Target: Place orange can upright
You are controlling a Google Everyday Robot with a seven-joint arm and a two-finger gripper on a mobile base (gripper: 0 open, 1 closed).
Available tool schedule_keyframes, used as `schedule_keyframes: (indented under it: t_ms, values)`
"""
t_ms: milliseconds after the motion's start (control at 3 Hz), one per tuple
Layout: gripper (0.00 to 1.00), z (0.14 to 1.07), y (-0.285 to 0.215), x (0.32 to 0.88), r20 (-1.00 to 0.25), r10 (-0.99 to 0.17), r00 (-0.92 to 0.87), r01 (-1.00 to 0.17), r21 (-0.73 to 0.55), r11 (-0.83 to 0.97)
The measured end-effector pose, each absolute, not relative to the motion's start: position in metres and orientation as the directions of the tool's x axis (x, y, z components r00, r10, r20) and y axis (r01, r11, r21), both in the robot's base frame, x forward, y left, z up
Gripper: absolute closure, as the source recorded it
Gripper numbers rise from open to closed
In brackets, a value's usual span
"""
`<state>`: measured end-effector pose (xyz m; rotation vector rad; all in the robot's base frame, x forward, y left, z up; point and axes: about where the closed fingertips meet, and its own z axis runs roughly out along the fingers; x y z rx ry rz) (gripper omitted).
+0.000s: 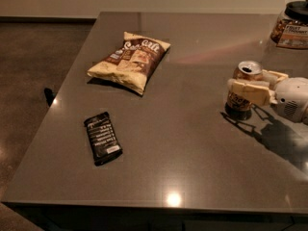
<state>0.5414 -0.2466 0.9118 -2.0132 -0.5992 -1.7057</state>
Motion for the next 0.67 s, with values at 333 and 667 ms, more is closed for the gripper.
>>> schedule_keyframes:
  t_ms: [333, 667]
  values:
    - [0.0, 0.9135, -0.2441, 0.5417, 0.988, 0.049, 0.146, 0.584, -0.046, -0.811]
    - [0.0, 0.9136, -0.244, 0.5417, 0.988, 0.049, 0.146, 0.584, -0.046, -0.81]
